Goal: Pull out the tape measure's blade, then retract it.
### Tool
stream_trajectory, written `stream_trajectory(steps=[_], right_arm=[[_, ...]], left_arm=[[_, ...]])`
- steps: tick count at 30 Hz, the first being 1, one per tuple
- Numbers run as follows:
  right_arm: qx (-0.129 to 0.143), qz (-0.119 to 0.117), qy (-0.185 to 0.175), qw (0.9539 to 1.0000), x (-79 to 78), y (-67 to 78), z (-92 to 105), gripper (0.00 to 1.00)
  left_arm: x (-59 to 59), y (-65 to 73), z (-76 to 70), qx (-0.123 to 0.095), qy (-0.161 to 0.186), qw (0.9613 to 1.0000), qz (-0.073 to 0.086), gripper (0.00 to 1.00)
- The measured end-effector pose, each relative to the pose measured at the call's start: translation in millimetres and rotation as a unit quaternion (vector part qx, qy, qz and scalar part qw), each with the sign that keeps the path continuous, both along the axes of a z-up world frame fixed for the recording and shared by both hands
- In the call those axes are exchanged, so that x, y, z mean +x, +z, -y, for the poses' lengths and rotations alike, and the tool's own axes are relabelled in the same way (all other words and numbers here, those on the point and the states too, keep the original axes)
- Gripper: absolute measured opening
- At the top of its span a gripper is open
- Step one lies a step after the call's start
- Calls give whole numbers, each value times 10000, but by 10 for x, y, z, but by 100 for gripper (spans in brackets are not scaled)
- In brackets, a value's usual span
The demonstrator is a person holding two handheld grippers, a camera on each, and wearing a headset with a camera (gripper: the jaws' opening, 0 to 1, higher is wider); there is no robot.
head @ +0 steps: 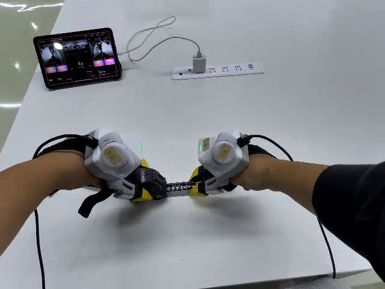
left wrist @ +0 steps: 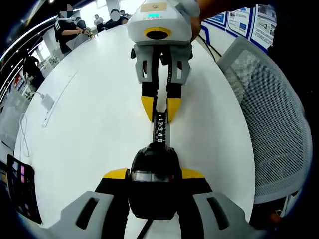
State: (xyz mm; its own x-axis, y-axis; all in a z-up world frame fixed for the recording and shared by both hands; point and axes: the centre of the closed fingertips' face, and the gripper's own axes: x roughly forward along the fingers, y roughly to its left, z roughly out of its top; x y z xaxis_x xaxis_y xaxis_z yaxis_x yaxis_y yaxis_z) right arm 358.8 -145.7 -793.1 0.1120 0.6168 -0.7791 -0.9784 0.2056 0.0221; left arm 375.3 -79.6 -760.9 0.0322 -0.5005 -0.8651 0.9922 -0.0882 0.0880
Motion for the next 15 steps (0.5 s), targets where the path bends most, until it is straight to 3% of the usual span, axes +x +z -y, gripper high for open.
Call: stream_trajectory(steps=[15], right_arm=[[-40, -12, -4, 10000, -11, -4, 56, 9]], left_arm=[[32, -11, -9, -64, 1, 10000, -3, 31]])
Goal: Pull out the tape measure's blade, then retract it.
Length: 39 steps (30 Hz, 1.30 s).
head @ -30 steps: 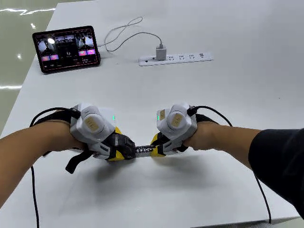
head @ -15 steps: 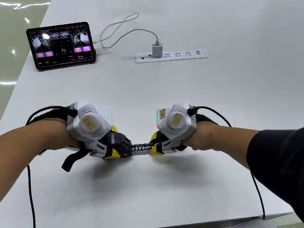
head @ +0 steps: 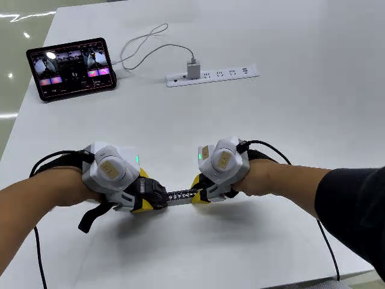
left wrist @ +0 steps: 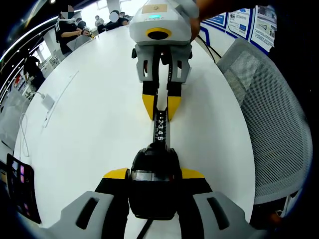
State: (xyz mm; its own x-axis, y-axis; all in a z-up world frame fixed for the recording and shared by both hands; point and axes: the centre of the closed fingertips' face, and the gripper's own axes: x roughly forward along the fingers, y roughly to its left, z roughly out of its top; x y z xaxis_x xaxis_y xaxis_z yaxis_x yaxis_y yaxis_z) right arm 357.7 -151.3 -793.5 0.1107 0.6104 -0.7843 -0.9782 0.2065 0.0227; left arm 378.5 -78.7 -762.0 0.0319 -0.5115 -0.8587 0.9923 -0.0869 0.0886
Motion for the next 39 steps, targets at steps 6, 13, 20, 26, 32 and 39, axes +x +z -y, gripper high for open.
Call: stream_trajectory(steps=[6, 13, 20, 26, 32, 39], right_arm=[[-42, 10, -37, 10000, -13, 7, 85, 9], [-61, 23, -21, 10000, -12, 8, 112, 9], [-57, -8, -56, 10000, -20, 10, 163, 9], [-41, -4, -55, 10000, -26, 14, 196, 9], [-61, -31, -55, 10000, -35, 14, 239, 9], [-68, -42, -34, 10000, -31, 16, 280, 9]], left_arm=[[-2, -5, 6, -14, 23, 10000, -11, 31], [-8, -9, 8, -10, 38, 10000, 16, 31], [-9, -10, 9, -34, 46, 10000, 6, 31], [-14, -9, 11, -41, 38, 10000, 8, 31], [-17, -5, 12, -21, 36, 10000, 32, 31], [-15, -10, 24, 25, 73, 10000, -2, 31]])
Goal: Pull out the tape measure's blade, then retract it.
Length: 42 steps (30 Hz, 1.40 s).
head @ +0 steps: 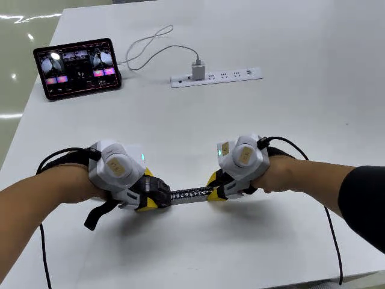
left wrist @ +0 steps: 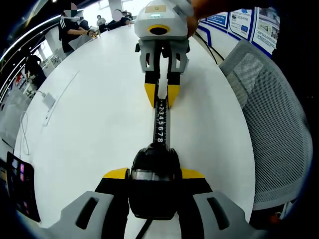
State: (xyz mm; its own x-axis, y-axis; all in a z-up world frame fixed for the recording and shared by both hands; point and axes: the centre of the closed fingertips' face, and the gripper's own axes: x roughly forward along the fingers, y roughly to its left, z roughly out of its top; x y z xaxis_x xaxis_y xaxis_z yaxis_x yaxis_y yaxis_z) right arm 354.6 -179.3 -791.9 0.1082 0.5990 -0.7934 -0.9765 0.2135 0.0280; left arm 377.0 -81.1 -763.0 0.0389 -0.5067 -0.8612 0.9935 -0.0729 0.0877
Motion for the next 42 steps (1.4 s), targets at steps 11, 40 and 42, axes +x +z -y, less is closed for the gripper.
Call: stream_trajectory(steps=[11, 40, 42], right_arm=[[57, -33, 25, 10000, -7, 5, 35, 9], [150, -112, -144, 9997, -45, -1, 243, 9], [157, -118, -158, 9997, -44, -2, 258, 9]], left_arm=[[17, -4, -6, 8, -8, 10000, -9, 31], [2, -11, 7, -42, -33, 10000, -75, 32], [2, -11, 7, -39, -38, 10000, -73, 32]])
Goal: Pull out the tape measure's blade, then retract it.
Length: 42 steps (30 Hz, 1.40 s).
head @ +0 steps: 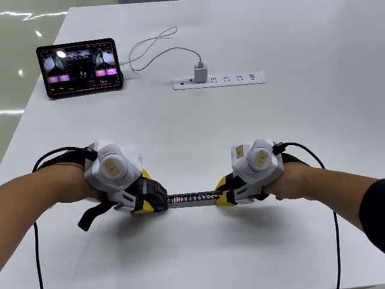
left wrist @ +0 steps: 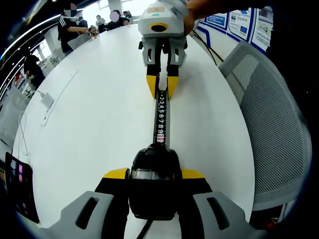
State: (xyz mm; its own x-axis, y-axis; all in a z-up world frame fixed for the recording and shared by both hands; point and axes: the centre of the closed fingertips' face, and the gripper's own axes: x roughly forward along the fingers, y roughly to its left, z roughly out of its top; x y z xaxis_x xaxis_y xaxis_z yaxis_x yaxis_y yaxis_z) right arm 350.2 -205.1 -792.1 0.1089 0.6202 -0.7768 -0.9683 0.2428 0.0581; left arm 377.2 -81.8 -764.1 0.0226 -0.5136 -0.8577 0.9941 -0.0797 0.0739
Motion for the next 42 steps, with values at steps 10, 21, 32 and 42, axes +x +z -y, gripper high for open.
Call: stream_trajectory(steps=[10, 21, 32, 42], right_arm=[[-28, 6, -33, 10000, -21, 0, 67, 9], [-72, 32, -9, 10000, -31, 7, 140, 9], [-121, 53, -33, 9999, -31, -2, 232, 9], [-127, 40, -46, 9999, -30, -5, 316, 9]], left_arm=[[8, -1, 0, -6, -2, 10000, -20, 32], [7, 1, 1, -2, 23, 10000, 2, 32], [9, 0, -6, 33, 63, 10000, 40, 32], [17, 1, -9, 15, 116, 9999, 47, 32]])
